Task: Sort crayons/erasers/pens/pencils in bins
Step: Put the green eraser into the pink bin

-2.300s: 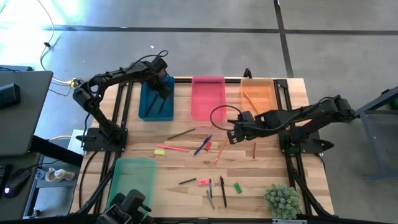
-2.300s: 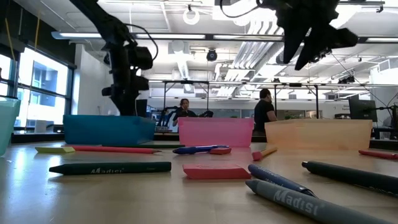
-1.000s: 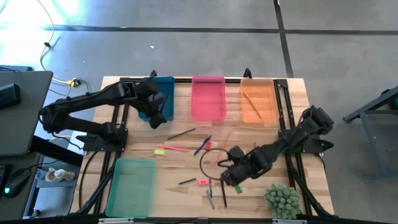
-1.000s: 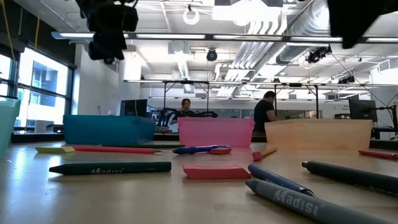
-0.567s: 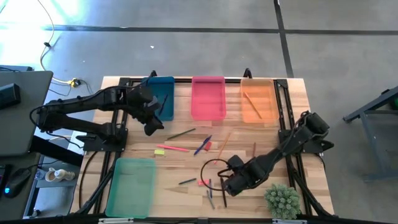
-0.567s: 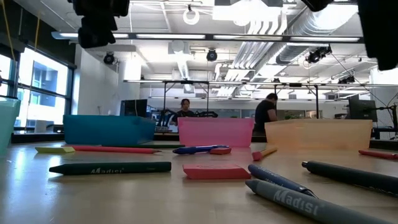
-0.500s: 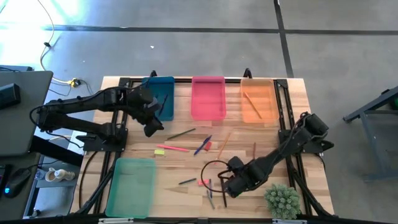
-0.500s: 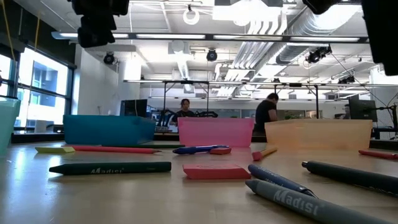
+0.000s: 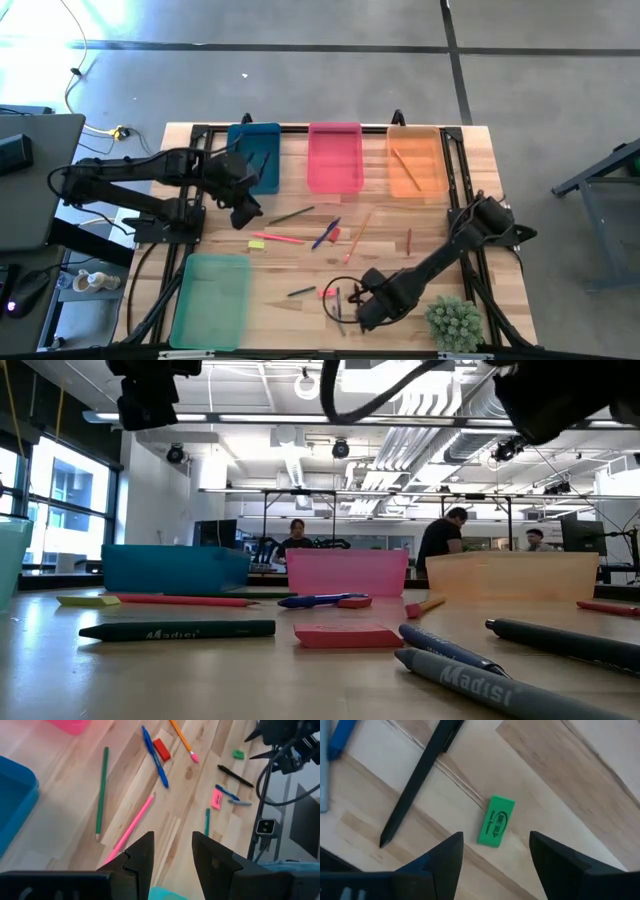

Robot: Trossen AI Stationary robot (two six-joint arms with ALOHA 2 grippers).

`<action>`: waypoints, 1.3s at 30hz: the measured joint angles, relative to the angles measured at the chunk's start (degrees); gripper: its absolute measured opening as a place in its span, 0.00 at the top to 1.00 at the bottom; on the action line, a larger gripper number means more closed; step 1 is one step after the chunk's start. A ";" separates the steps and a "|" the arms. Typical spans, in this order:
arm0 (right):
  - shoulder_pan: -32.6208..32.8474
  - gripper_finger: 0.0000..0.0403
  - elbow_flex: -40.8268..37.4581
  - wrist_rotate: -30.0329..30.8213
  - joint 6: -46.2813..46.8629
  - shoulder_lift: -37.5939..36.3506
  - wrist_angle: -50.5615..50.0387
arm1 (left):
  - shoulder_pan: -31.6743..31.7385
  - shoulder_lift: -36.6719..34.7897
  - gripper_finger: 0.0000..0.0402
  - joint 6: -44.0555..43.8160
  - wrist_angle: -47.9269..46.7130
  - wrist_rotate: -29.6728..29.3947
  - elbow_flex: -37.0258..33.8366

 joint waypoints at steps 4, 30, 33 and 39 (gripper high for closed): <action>0.00 0.45 -1.22 -0.50 0.00 0.81 2.25 | -0.54 0.02 0.70 0.00 0.00 0.00 0.00; -0.17 0.83 -10.19 -4.72 6.84 0.51 10.01 | -0.70 0.02 0.70 -0.23 -0.30 -1.45 0.00; -0.02 0.86 -10.21 -4.51 6.80 0.59 9.95 | -0.69 0.02 0.70 -2.42 -1.95 -1.47 0.00; 0.00 0.87 -10.23 -4.68 6.38 0.59 10.01 | -0.72 0.02 0.70 -3.37 -7.70 -1.52 0.00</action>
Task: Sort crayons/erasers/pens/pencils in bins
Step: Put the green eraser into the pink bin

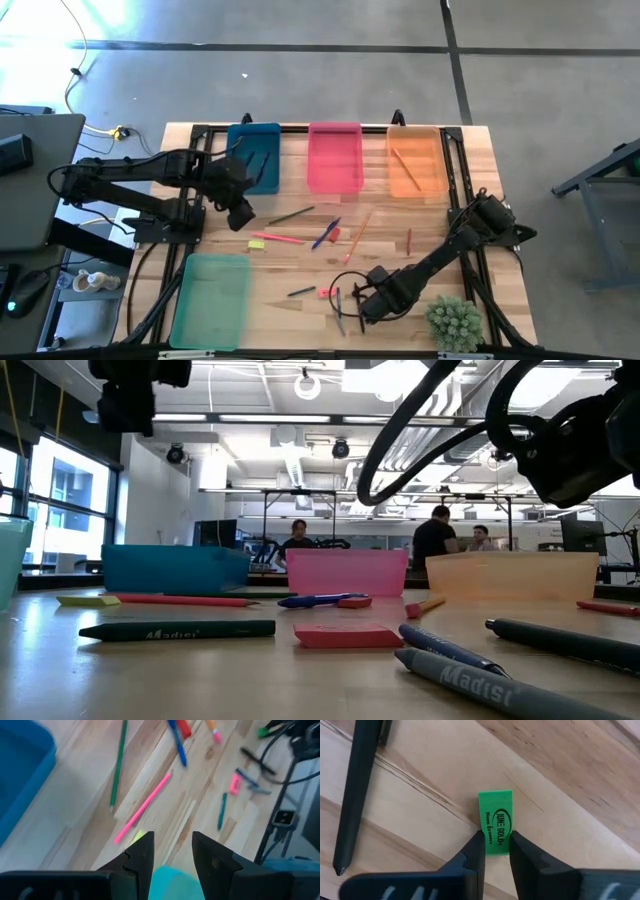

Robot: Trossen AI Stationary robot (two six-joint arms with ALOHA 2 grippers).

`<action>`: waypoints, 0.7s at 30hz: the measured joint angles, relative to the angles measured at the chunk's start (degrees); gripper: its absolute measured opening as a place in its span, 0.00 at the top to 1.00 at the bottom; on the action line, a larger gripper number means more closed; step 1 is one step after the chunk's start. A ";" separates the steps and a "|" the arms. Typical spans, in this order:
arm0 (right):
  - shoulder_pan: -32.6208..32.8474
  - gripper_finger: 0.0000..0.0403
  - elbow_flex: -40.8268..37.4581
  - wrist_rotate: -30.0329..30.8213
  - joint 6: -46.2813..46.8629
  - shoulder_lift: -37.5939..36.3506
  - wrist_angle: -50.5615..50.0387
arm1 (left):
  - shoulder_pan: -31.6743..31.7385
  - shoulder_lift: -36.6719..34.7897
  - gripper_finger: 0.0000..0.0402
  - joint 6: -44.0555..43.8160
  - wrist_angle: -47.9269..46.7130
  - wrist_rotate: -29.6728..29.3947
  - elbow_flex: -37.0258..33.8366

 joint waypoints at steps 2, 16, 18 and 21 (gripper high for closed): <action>0.00 0.87 -0.06 -0.11 -0.17 -0.30 0.41 | -0.15 0.00 0.70 -0.21 -2.31 -0.25 0.00; 0.63 0.87 -0.30 1.77 0.73 -3.90 3.29 | -8.05 -0.30 0.70 -0.11 -4.73 -10.08 0.02; 0.63 0.87 -0.30 2.30 0.74 -4.59 3.33 | -8.51 -0.31 0.70 -0.08 -4.96 -11.58 0.02; 0.63 0.87 -0.28 3.73 0.75 -6.09 3.70 | -8.75 -0.31 0.70 -0.02 -5.77 -13.49 0.02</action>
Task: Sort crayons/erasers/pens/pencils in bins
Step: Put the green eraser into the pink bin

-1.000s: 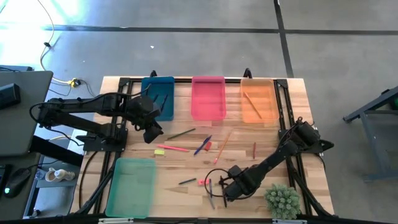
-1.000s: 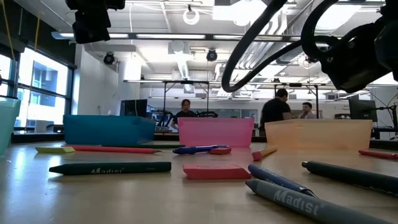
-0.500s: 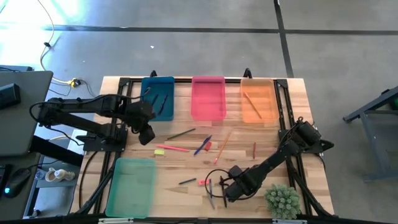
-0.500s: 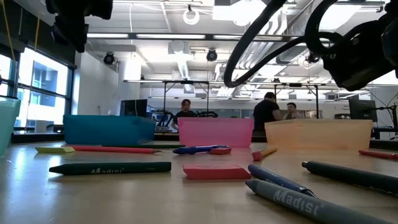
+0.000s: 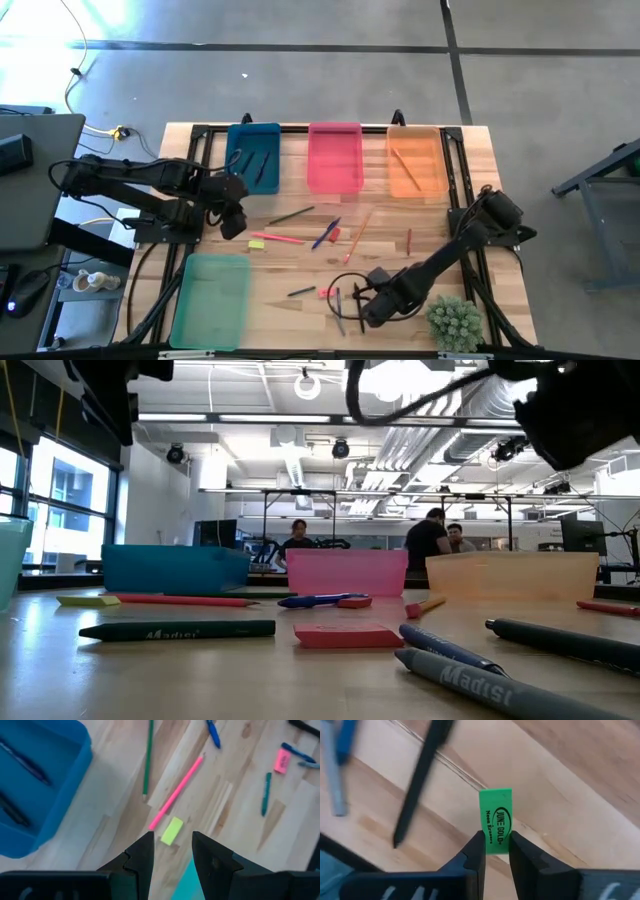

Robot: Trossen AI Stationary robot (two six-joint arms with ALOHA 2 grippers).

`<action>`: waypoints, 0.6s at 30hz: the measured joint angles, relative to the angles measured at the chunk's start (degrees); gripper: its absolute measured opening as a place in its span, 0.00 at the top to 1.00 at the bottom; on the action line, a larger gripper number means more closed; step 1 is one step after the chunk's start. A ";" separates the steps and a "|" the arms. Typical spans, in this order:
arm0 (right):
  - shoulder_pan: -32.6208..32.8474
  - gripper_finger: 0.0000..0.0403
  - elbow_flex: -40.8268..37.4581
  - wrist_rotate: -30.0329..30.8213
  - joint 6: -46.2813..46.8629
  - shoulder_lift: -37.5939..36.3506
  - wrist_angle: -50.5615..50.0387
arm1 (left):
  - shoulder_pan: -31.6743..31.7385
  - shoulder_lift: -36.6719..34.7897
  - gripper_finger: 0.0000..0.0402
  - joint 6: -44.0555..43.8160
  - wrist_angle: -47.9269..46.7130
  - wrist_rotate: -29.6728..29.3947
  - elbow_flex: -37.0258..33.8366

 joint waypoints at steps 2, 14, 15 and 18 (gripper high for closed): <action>-0.15 0.87 0.00 1.43 -0.01 -1.17 0.17 | 0.02 0.00 0.70 0.00 -0.08 -0.72 0.00; -4.69 0.87 0.11 13.49 -3.65 -9.28 0.69 | 0.04 0.02 0.70 1.95 0.16 -4.94 0.00; -5.48 0.87 0.13 14.13 -4.53 -9.76 0.76 | 0.04 0.02 0.70 1.97 0.18 -5.18 0.00; -8.19 0.87 0.13 15.19 -8.03 -10.96 1.02 | 0.04 0.02 0.70 2.17 0.22 -6.27 0.00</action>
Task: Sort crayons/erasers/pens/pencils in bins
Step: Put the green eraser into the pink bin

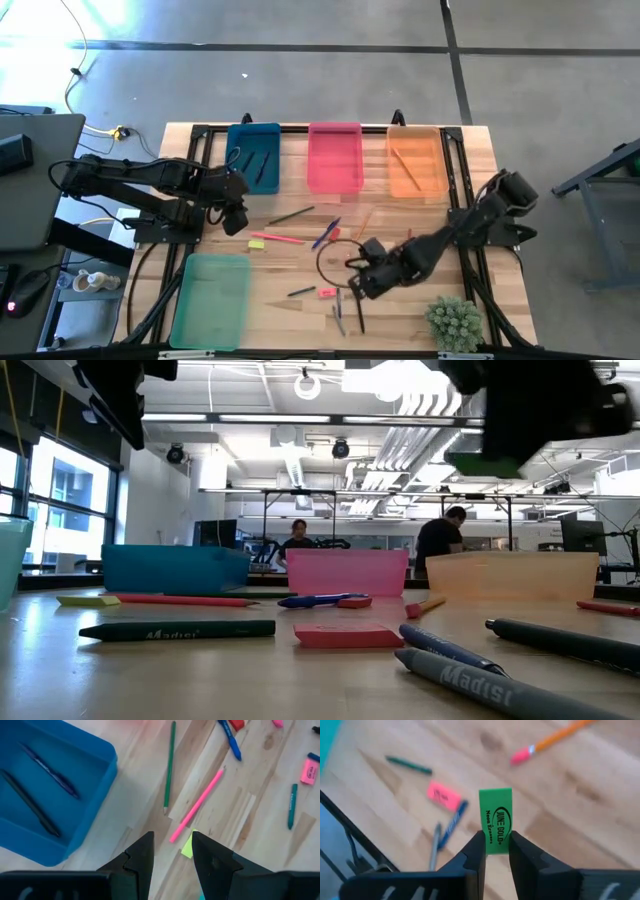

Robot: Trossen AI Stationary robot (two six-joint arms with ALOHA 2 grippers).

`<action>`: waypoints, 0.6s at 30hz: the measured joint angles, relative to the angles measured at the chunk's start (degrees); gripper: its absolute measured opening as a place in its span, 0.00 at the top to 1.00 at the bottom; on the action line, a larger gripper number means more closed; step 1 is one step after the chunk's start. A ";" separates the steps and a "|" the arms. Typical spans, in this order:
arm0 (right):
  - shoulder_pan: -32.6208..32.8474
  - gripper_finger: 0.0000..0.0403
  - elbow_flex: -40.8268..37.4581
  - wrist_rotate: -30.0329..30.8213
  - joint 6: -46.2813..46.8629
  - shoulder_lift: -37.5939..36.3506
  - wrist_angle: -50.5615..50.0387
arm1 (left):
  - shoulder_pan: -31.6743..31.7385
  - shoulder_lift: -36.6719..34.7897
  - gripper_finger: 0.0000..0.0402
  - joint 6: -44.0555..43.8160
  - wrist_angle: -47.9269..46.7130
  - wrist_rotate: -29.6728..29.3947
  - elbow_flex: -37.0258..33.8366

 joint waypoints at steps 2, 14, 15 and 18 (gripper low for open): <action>-2.12 0.87 0.02 0.83 -2.47 -0.73 0.18 | 0.00 0.00 0.70 0.49 0.01 -0.89 0.00; -18.26 0.87 0.07 0.31 -20.42 -2.01 6.21 | 0.04 0.00 0.70 2.83 0.73 -6.29 0.00; -19.55 0.87 0.07 0.17 -21.77 -2.01 7.08 | 0.07 0.00 0.70 2.82 0.96 -6.61 0.00; -23.04 0.87 0.07 -0.48 -25.52 -2.01 9.05 | 0.07 0.00 0.70 2.81 2.23 -7.73 0.00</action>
